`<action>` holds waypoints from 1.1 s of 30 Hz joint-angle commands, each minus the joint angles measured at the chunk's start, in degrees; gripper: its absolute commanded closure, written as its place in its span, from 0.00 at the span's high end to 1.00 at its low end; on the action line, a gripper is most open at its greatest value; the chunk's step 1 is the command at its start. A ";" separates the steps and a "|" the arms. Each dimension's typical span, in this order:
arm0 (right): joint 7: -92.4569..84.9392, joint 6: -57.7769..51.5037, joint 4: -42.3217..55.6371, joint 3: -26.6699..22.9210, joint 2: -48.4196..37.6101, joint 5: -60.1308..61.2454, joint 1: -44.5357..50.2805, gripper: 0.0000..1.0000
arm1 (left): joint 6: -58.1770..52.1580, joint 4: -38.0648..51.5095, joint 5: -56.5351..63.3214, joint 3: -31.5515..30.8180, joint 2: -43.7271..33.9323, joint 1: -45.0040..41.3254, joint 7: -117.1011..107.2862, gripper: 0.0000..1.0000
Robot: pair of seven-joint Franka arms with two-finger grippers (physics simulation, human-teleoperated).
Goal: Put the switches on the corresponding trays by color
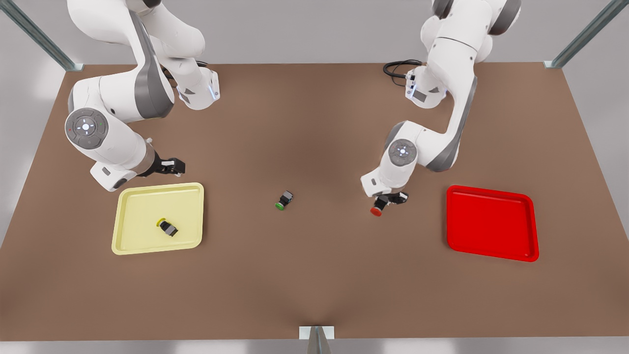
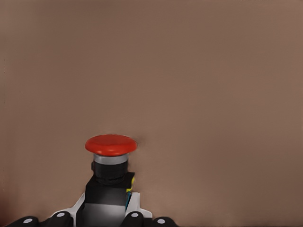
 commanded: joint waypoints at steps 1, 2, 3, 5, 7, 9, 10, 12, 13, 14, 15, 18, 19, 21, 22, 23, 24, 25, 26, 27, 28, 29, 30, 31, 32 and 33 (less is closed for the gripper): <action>-0.09 0.00 0.00 -0.03 0.00 0.00 -0.01 1.00 | -0.11 -0.70 -4.52 0.00 -0.76 0.71 0.45 0.46; 0.00 0.09 0.00 -0.03 0.00 0.00 -0.01 1.00 | -0.73 -2.02 -4.44 0.00 -2.35 3.35 0.80 0.46; -0.09 0.00 0.00 -0.03 0.00 0.00 -0.01 1.00 | -0.99 -2.82 -4.44 0.00 -3.40 5.63 1.68 0.47; 0.00 0.00 0.00 -0.03 0.00 0.00 -0.01 1.00 | -1.78 -3.70 -4.35 0.00 -3.93 11.52 4.14 0.47; -0.09 0.00 0.00 -0.03 0.00 0.00 -0.01 1.00 | -2.49 -3.78 -4.26 -0.09 -4.19 19.26 8.98 0.47; -0.09 0.00 0.00 -0.03 0.00 0.00 -0.01 1.00 | -2.49 -3.87 -4.00 0.00 -3.49 23.91 11.43 0.47; -0.09 0.00 0.00 -0.03 0.00 0.00 -0.01 1.00 | -2.40 -3.87 -3.82 -0.09 -2.79 25.41 12.14 0.47; 0.00 0.00 0.00 -0.03 0.00 -0.09 -0.01 1.00 | -1.78 -3.87 -3.82 0.00 -0.68 27.69 13.72 0.48; 0.00 0.09 0.00 -0.03 -0.09 -0.09 -0.01 1.00 | -1.70 -3.87 -3.73 0.00 0.20 28.66 15.30 0.49; -0.09 0.09 0.00 -0.03 -0.18 -0.09 -0.01 1.00 | -0.91 -3.61 -3.65 0.00 1.60 29.98 16.97 0.49; -0.09 0.09 0.09 -0.03 -0.27 -0.09 -0.01 1.00 | 0.94 -3.52 -2.42 0.00 3.01 30.95 17.77 0.49; 0.00 0.18 0.18 -0.03 -0.53 -0.18 -0.10 1.00 | 5.60 -2.99 1.19 0.00 6.53 33.41 18.73 0.50; 0.00 0.18 0.18 -0.03 -0.53 -0.18 -0.10 1.00 | 5.77 -2.64 1.54 0.00 7.23 34.11 19.17 0.51; 0.00 0.09 0.18 -0.03 -0.62 -0.18 -0.01 1.00 | 6.22 -2.46 1.37 0.00 7.67 34.64 18.91 1.00; 0.00 0.09 0.18 -0.03 -0.62 -0.18 -0.01 1.00 | 6.22 -2.38 1.37 0.00 7.67 34.55 18.82 1.00; 0.00 0.09 0.18 -0.03 -0.62 -0.18 -0.01 1.00 | 6.21 -2.38 1.37 0.00 7.59 34.64 18.82 1.00; 0.00 0.09 0.18 -0.03 -0.53 -0.17 -0.01 1.00 | 6.04 -2.38 1.37 0.00 7.41 34.46 18.82 1.00; 0.00 0.09 0.18 0.06 -0.53 -0.09 -0.01 1.00 | 5.69 -2.38 1.37 0.00 6.88 34.20 18.73 1.00; 0.00 0.09 0.18 0.06 -0.53 -0.09 -0.01 1.00 | 5.34 -2.46 1.45 0.00 6.18 34.02 19.09 1.00; 0.00 0.09 0.18 -0.03 -0.53 -0.09 -0.01 1.00 | 2.53 -2.55 1.37 -0.26 3.72 33.85 19.09 1.00; 0.00 0.09 0.18 -0.03 -0.53 -0.09 -0.01 1.00 | -0.80 -2.90 1.37 -2.28 0.74 33.94 18.12 1.00; 0.00 0.18 0.18 -0.03 -0.53 -0.09 -0.01 1.00 | -5.81 -2.47 1.37 -5.18 -2.42 33.94 15.41 1.00; 0.00 0.18 0.18 -0.03 -0.53 -0.17 -0.01 1.00 | -12.76 0.08 1.37 -8.00 -5.42 33.85 12.85 1.00; 0.00 0.18 0.18 -0.03 -0.44 -0.09 -0.01 1.00 | -20.31 5.70 1.37 -10.90 -6.04 33.85 8.90 1.00; 0.00 0.18 0.18 -0.03 -0.44 -0.09 -0.01 1.00 | -26.65 11.50 1.45 -12.57 -5.86 33.76 6.61 1.00; 0.00 0.18 0.18 -0.03 -0.44 -0.17 -0.01 1.00 | -32.89 16.78 1.19 -13.27 -5.86 33.94 4.15 1.00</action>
